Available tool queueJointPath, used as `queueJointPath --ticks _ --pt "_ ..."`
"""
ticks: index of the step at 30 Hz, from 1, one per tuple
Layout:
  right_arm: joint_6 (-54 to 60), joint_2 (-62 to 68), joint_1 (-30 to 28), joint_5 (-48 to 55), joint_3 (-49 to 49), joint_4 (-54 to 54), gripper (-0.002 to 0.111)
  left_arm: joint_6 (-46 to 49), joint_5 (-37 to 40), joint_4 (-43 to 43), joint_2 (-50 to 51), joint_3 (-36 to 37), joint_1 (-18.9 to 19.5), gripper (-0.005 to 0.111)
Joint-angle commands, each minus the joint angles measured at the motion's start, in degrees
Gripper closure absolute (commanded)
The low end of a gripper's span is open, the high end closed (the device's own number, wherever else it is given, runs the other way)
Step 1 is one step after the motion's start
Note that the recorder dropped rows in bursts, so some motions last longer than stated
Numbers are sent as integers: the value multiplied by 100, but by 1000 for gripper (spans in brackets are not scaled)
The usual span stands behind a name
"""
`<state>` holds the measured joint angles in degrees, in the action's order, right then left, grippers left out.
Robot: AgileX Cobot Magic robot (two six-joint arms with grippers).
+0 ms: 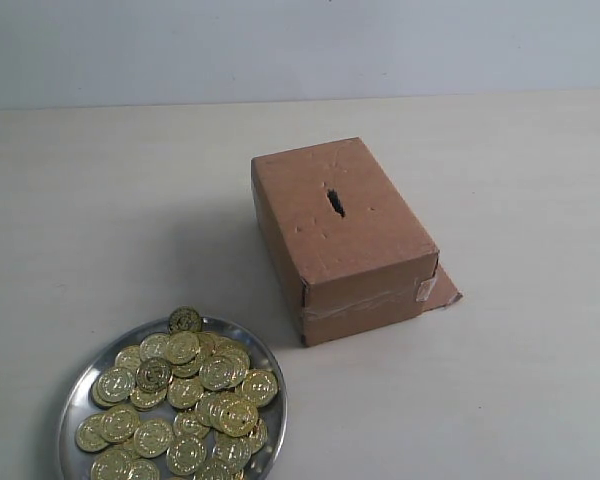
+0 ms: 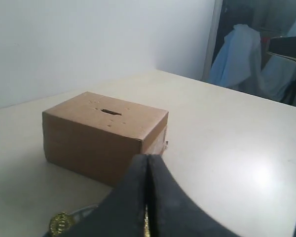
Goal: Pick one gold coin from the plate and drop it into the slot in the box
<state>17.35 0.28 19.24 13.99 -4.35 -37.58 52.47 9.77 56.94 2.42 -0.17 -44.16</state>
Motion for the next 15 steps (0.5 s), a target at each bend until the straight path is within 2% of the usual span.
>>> queueJointPath --ticks 1,15 --pt "-206 -28 0 -93 265 -158 108 -2 -240 -92 -34 17 18 107" --pt "-404 -28 0 49 435 -258 108 19 -181 -216 -34 17 18 107"
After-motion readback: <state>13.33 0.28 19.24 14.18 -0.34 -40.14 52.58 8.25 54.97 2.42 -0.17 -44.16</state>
